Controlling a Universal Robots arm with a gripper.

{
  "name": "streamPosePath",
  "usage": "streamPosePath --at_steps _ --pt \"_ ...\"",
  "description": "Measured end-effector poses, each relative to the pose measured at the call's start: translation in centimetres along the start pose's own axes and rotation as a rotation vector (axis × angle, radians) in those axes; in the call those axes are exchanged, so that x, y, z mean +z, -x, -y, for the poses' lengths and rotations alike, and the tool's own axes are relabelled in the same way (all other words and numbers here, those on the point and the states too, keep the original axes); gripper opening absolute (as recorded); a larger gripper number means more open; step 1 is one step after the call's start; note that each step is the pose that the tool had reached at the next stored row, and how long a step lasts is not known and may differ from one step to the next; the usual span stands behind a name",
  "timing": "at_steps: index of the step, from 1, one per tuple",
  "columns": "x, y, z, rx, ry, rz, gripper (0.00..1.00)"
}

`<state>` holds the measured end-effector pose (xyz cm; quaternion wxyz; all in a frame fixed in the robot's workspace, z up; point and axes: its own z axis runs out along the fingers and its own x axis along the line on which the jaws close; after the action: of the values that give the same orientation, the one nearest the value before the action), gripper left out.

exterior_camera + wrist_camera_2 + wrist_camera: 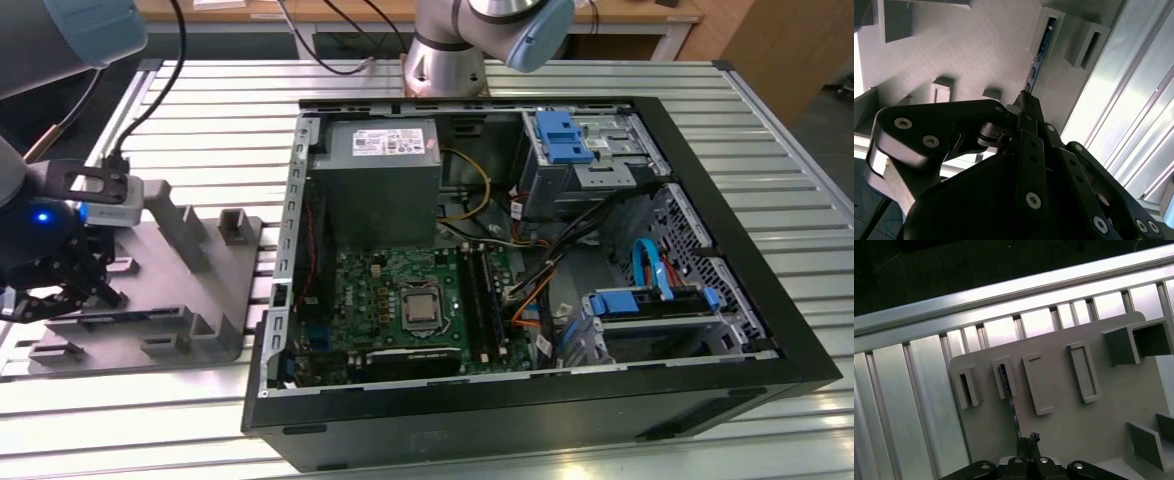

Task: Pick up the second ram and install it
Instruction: 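Pick up the second ram and move it above second insertion slot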

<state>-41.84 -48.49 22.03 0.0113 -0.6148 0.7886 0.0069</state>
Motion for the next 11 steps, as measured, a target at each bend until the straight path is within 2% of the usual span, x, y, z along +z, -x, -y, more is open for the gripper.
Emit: streamPosePath --at_steps 11 --pt "0.00 0.00 0.00 -0.057 0.0015 0.0002 0.10"
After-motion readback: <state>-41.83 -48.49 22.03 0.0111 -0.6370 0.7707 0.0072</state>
